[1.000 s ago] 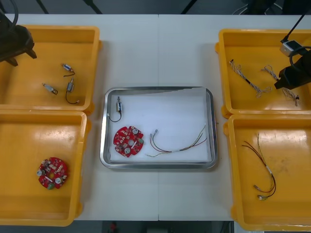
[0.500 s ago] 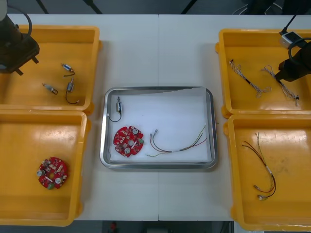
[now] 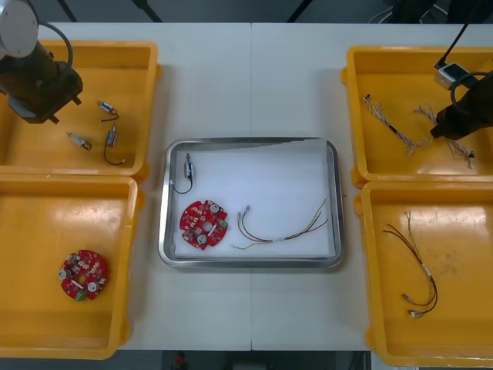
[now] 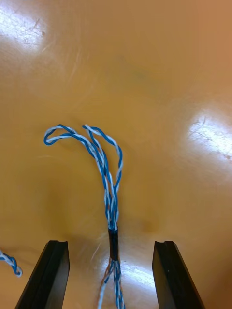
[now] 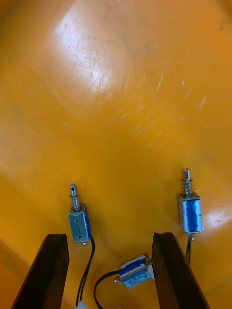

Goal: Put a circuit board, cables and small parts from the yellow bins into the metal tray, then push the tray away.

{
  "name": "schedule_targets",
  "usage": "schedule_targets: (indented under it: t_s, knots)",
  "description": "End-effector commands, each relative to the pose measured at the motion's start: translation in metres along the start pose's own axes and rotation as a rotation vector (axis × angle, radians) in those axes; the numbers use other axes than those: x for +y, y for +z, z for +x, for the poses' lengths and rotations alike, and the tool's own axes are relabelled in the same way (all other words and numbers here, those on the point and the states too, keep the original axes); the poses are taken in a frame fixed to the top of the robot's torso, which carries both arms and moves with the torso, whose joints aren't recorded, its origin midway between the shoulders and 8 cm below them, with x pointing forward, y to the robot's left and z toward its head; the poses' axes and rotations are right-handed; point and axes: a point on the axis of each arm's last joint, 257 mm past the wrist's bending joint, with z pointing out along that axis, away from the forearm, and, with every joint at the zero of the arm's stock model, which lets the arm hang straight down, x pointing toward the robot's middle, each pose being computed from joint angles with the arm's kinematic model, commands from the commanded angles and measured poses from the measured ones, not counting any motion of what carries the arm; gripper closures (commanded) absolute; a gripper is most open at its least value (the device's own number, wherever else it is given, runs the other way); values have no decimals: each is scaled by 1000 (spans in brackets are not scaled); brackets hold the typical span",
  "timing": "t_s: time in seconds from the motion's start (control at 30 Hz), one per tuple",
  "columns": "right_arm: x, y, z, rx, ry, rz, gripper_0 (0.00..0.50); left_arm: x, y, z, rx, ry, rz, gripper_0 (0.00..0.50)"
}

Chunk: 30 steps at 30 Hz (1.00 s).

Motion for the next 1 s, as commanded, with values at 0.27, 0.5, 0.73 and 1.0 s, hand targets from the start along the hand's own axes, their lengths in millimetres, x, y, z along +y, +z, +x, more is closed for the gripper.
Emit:
schedule_targets:
  t_s: [0.27, 0.5, 0.73, 1.0]
  knots:
    - [6, -4, -17, -7, -41, 2, 0, 19, 14, 9, 6, -18, -67, 0]
    - [7, 1, -8, 10, -38, -1, 0, 28, 28, 14, 10, 21, -81, 0]
    - [8, 6, 1, 23, -36, -4, 111, 28, 30, 15, 21, 11, -72, 0]
    - [3, 6, 10, 42, -39, 5, 500, 29, 45, 24, 42, -1, -33, 0]
